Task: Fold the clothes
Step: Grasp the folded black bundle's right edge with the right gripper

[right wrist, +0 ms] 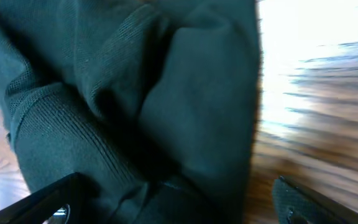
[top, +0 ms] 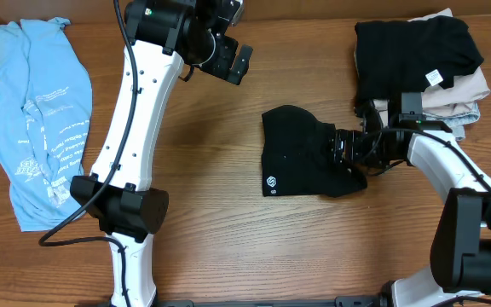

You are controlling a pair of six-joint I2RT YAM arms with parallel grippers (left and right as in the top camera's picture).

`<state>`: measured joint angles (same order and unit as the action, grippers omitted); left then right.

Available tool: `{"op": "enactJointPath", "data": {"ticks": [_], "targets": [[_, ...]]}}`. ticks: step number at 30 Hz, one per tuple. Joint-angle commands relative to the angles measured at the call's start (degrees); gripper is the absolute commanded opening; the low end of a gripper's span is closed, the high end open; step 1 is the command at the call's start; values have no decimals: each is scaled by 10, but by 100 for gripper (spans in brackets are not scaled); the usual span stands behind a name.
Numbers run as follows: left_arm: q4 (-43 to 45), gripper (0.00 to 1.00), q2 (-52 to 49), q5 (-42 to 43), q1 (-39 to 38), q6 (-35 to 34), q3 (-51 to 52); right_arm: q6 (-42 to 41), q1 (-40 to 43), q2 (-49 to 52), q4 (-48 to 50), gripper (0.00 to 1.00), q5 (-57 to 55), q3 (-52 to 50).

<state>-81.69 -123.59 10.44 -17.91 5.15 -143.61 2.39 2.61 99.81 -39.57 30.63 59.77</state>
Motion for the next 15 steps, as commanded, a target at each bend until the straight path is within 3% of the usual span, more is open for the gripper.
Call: {"op": "enactJointPath", "data": {"ticks": [1,5,10,13,15], "targets": [[-1,100,11,-3,0,17,4,4,-27,7,7,100,31,-5],[-2,100,11,-3,0,17,4,-23,-61,44,25,99,15,-5],[-2,100,11,-4,0,17,4,-52,-75,55,44,90,-13,-5],[-1,100,11,-3,0,17,4,-61,-75,55,49,76,-35,-5],[-1,100,11,-3,0,17,4,-61,-75,55,52,60,-45,-5]]}}
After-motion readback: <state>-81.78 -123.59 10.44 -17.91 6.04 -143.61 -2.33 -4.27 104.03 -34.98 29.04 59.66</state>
